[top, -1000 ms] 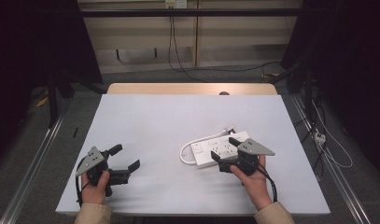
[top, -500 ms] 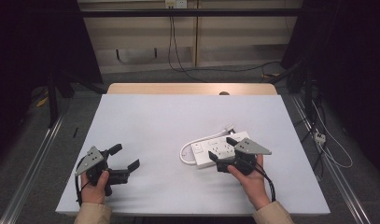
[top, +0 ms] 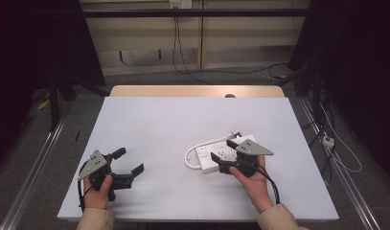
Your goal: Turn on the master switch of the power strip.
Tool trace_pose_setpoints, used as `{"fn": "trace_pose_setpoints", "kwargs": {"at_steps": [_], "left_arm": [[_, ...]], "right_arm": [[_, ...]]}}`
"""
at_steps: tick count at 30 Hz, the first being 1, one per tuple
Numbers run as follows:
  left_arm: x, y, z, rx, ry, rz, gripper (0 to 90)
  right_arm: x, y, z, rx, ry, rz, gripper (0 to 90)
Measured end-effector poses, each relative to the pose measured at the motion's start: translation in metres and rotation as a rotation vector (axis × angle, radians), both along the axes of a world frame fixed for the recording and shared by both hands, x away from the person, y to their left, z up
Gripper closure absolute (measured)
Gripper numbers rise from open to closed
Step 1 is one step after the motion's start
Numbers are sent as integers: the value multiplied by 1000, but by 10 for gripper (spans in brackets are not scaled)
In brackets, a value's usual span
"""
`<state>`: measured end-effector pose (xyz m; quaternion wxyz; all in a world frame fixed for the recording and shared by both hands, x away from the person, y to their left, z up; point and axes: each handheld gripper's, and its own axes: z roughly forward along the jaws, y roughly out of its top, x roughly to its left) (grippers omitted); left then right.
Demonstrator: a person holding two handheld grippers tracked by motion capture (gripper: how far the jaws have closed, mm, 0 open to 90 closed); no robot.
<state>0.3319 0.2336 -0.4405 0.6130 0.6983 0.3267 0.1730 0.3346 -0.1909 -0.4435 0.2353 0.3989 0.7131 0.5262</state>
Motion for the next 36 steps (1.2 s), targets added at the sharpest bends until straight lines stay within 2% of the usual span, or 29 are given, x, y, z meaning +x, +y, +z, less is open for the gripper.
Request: {"fn": "trace_pose_setpoints", "kwargs": {"at_steps": [11, 24, 36], "left_arm": [[0, 0, 0, 1, 0, 0, 28], [1, 0, 0, 6, 0, -2, 28], [1, 0, -1, 6, 1, -4, 28]], "right_arm": [[5, 7, 0, -14, 20, 15, 329], [11, 12, 0, -14, 34, 34, 401], [13, 17, -1, -21, 57, 51, 531]]}}
